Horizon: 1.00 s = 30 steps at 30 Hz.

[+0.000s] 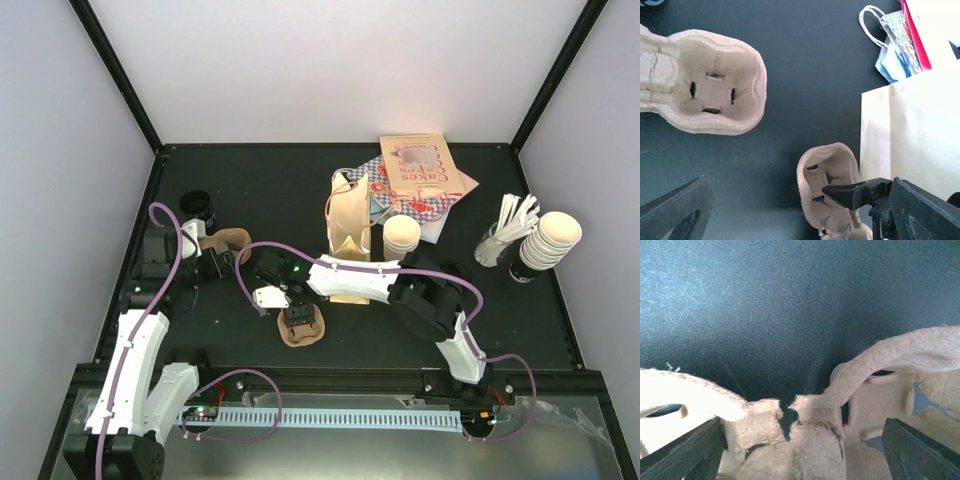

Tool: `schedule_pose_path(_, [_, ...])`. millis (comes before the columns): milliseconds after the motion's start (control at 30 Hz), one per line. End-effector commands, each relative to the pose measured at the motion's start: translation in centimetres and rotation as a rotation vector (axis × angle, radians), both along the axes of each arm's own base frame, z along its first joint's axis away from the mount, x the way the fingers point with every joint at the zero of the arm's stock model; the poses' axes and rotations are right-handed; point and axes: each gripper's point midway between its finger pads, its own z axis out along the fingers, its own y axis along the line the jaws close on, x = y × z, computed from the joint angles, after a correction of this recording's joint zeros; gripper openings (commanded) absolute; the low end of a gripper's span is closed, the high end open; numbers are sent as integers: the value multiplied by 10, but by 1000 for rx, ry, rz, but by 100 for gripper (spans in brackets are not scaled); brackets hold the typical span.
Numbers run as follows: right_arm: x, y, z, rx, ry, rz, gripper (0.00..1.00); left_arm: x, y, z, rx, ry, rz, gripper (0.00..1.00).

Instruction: Pack the takeout coffee

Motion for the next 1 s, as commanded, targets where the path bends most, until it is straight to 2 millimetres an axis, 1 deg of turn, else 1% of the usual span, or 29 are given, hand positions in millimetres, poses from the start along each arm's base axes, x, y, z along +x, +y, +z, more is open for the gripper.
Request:
schedule_pose_path(0, [0,4,-8,10,22,-6,87,3,5,16,28,-39,6,99])
schedule_pose_path(133, [-1,4,-6,10,28,-8,80,2,5,16,28,-40,5,99])
schedule_pose_path(200, [-2,4,-2,13,30,-7,74,2,4,17,28,-43,5,99])
schedule_pose_path(333, [-2,4,10,29,24,-9,70,1,4,18,28,-48,4,99])
schedule_pose_path(433, [-3,4,24,53,20,-12,64,1,4,18,26,-48,6,99])
schedule_pose_path(567, [-6,8,46,104,29,-14,62,0,4,23,25,-56,2,99])
schedule_pose_path(700, [-8,13,68,156,26,-16,61,-3,5,33,31,-79,9,99])
schedule_pose_path(767, [-8,14,75,173,22,-17,57,-5,6,41,38,-101,15,99])
schedule_pose_path(867, [-9,12,79,182,18,-19,57,-6,8,48,49,-125,22,99])
schedule_pose_path(900, [-9,12,79,181,18,-18,59,-6,8,49,50,-130,24,99])
schedule_pose_path(967, [-9,10,76,177,12,-17,69,-6,9,50,52,-133,24,99])
